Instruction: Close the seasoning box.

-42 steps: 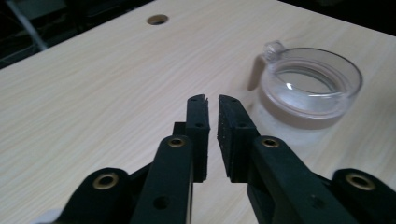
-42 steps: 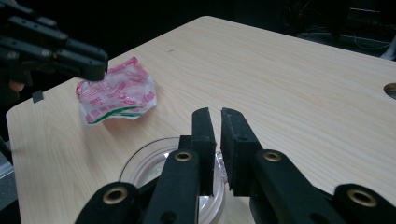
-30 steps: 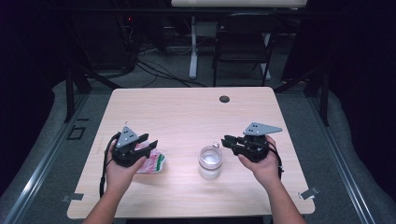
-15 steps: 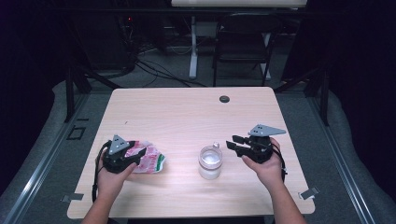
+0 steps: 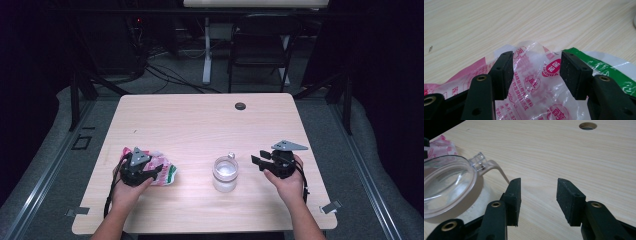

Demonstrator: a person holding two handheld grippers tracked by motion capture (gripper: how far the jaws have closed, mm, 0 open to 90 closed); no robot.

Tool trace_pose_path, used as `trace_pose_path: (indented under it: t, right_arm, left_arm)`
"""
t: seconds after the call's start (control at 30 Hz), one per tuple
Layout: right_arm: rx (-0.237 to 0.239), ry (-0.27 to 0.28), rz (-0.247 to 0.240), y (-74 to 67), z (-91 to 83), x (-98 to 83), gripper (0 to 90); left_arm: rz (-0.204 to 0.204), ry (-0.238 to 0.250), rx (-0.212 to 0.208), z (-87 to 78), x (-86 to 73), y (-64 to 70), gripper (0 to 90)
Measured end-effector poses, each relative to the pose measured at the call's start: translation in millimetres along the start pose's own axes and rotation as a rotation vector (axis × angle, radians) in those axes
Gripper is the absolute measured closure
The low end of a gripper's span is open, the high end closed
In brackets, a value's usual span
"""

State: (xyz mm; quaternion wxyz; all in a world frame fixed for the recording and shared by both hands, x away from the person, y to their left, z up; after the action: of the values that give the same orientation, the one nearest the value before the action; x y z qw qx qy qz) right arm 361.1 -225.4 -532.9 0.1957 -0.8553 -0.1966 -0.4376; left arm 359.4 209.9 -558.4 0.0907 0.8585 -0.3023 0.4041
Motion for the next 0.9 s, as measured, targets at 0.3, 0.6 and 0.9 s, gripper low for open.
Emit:
trace_pose_path:
  t: [0.3, 0.6, 0.9]
  right_arm:
    - [-0.025, -0.021, 0.045, 10.5, 7.5, -12.6, 53.8]
    - [-0.053, -0.032, 0.034, 8.9, 14.1, -17.5, 51.6]
    - [-0.086, -0.054, 0.043, 15.7, 14.8, -19.6, 49.4]
  left_arm:
    - [0.0, -0.004, -0.001, 3.6, 0.4, 1.9, 44.2]
    - [-0.014, 0.014, -0.025, 3.0, 2.2, 5.1, 44.0]
    - [-0.005, 0.011, -0.019, 3.1, 2.5, 4.0, 44.1]
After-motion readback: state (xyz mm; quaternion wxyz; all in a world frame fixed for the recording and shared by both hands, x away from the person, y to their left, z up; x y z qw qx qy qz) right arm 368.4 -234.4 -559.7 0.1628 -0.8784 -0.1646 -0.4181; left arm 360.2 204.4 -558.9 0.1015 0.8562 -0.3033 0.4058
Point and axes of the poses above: each handheld gripper's, and its own axes: z roughly forward along the jaws, x roughly out of its top, y roughly to its right, the point moved 2 cm from there along z, roughly forward along the jaws
